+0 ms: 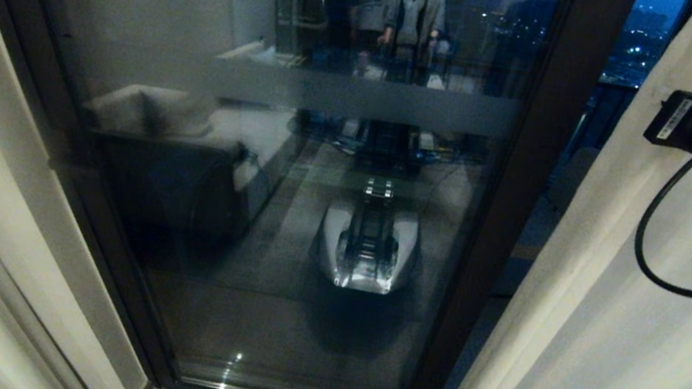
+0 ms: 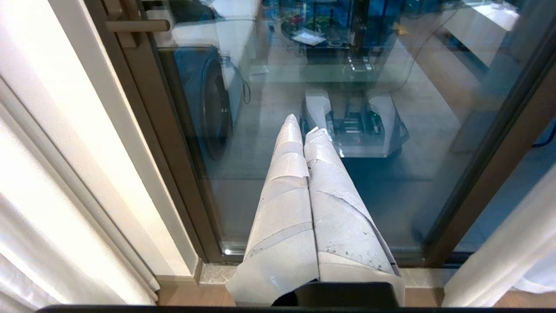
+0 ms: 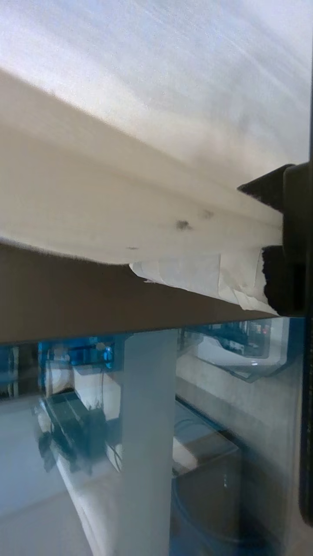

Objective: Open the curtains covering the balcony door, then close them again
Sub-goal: Close the inner curtains on both sides

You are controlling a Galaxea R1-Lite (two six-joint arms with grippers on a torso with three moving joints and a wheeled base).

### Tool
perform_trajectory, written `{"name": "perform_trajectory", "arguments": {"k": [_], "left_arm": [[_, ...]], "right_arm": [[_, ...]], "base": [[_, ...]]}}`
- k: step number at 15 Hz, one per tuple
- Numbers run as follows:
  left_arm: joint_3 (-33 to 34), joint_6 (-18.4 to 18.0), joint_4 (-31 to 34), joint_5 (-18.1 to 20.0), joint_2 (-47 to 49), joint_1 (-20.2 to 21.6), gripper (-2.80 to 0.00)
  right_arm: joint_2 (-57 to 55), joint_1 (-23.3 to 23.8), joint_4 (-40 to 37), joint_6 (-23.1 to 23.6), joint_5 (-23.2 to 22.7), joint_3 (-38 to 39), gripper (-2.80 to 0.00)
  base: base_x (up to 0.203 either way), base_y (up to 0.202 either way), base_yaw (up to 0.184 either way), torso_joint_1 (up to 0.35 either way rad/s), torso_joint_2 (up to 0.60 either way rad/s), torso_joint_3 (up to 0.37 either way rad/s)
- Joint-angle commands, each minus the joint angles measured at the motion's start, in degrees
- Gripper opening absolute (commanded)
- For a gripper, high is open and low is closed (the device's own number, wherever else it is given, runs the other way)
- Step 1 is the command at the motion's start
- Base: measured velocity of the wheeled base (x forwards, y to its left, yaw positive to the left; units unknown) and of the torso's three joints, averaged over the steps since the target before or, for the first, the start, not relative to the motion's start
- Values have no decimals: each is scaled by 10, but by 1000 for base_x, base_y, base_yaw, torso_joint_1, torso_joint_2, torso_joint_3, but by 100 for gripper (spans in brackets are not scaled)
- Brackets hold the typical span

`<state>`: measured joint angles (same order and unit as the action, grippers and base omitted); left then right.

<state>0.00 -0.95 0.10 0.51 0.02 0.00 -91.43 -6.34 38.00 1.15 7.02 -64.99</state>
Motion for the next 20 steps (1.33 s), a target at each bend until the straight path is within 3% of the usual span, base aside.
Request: {"name": "perform_trajectory", "arguments": {"k": [1, 11, 18, 20], "left_arm": [[0, 0, 0, 0, 0, 0, -280], [0, 0, 0, 0, 0, 0, -280], [0, 0, 0, 0, 0, 0, -280], [0, 0, 0, 0, 0, 0, -280]], "right_arm": [[0, 1, 2, 0, 1, -1, -280], [-5, 2, 2, -1, 1, -23, -280], [-75, -3, -13, 27, -5, -169, -280], [-93, -27, -14, 32, -4, -194, -280]], "base": [[0, 0, 0, 0, 0, 0], [0, 0, 0, 0, 0, 0], [0, 0, 0, 0, 0, 0], [0, 0, 0, 0, 0, 0]]}}
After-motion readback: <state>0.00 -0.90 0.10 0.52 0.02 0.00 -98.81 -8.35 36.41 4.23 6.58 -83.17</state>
